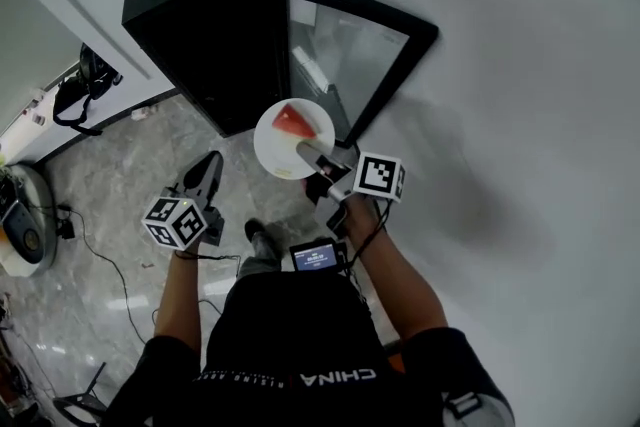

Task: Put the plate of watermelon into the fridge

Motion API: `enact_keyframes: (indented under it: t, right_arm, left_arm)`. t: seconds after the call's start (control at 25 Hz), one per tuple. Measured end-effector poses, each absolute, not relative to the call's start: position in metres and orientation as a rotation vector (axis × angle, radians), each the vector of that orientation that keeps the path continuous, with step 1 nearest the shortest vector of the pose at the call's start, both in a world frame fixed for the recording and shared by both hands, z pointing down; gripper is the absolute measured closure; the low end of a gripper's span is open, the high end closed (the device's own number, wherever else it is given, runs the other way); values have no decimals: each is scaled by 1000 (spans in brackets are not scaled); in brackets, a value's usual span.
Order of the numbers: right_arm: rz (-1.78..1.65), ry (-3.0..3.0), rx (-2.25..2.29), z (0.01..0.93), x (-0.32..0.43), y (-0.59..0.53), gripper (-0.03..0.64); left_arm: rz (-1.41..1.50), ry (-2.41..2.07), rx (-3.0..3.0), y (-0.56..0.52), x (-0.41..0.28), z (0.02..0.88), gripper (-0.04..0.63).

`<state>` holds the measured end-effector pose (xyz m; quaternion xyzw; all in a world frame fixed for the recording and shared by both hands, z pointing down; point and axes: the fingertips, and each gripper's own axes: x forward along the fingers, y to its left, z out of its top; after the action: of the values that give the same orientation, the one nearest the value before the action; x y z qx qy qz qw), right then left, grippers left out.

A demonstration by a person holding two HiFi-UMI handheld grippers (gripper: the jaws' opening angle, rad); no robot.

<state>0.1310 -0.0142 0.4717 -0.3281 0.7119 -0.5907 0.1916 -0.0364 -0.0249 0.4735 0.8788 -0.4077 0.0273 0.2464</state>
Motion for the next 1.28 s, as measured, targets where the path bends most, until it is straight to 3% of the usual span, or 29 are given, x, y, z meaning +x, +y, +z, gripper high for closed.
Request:
enact_keyframes:
  t: [0.32,0.56,0.84,1.28]
  right_arm:
    - [-1724,1996,-931,489,39,-96,594]
    - [-1719,1976,-946,486,-12,-143,594]
    - [-1761,1985,-954,509,-32,-213,594]
    - [-1744,1987,-807,558,-24,-338,594]
  left_arm:
    - [68,-1191,2337,-69,-146,484,583]
    - [81,-1165,2356,-96,-189,480,583]
    - [89,-1142,2350,-148,-190,482,583]
    - [163,-1122,2321,-263,-132,519,583]
